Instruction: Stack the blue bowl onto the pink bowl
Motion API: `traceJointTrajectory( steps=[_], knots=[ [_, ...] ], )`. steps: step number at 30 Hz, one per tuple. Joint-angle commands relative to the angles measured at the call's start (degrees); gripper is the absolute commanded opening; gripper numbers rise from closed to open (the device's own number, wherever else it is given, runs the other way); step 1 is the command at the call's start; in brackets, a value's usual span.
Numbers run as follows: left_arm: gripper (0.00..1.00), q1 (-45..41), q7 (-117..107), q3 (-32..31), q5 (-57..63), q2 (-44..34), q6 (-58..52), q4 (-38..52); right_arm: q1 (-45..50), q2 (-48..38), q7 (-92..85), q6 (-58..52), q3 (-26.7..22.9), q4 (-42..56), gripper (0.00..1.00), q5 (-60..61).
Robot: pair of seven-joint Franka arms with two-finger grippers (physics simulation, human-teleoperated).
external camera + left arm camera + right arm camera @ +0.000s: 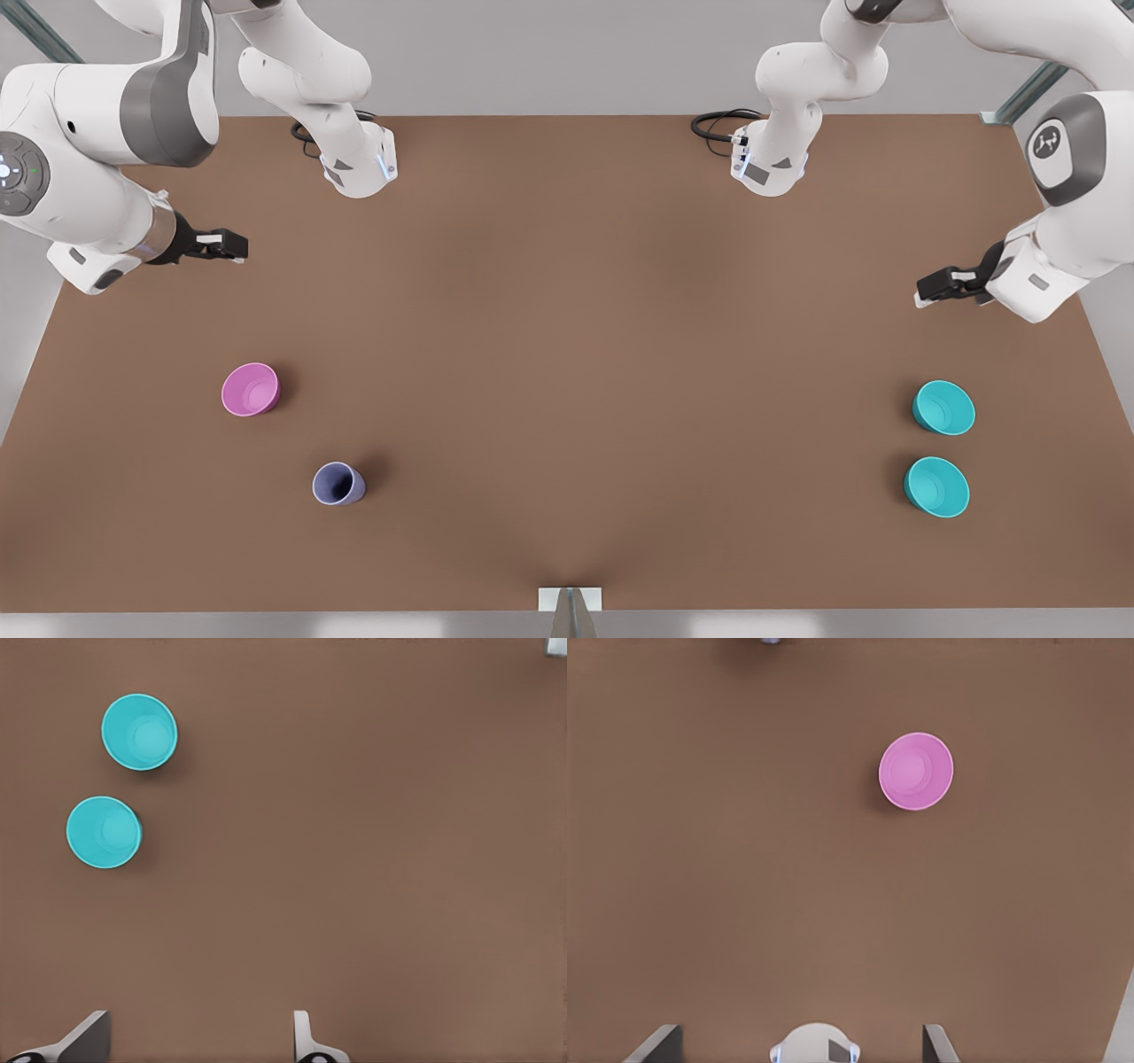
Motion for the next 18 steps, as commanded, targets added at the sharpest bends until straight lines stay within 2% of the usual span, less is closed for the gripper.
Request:
traceJointTrajectory(
  steps=[1, 5, 9, 11, 14, 18],
  knots=[
    [1.0, 0.1, -0.7, 0.0, -0.1, -0.2, -0.3, -0.1, 0.0, -0.1, 0.5, 0.4, 0.0, 0.1, 1.0, 0.0],
    [1.0, 0.0, -3.1, 0.1, 0.0, 0.1, 0.2, 0.0, -1.0, 3.3, 0.4, 0.3, 0.1, 0.1, 1.0, -1.1],
    [1.0, -0.1, -3.1, 0.3, -0.6, -0.2, 0.2, -0.2, -12.5, 15.0, -0.1, 4.8, 0.5, 0.9, 1.0, -0.4],
    [1.0, 0.0, -2.9, 0.3, -1.6, -1.1, 0.3, -2.1, -16.3, 17.9, -6.9, 8.0, 0.5, 1.5, 1.0, -0.7],
    [1.0, 0.2, -2.5, 0.3, -2.8, -2.1, -1.0, -3.6, -15.9, 25.3, -9.3, 16.0, 0.5, 2.7, 1.0, -2.4],
    [1.0, 0.1, -2.4, 0.8, -2.9, -2.5, -1.1, -4.8, -15.9, 31.3, -10.2, 20.7, 0.0, 3.2, 1.0, -2.3]
  ],
)
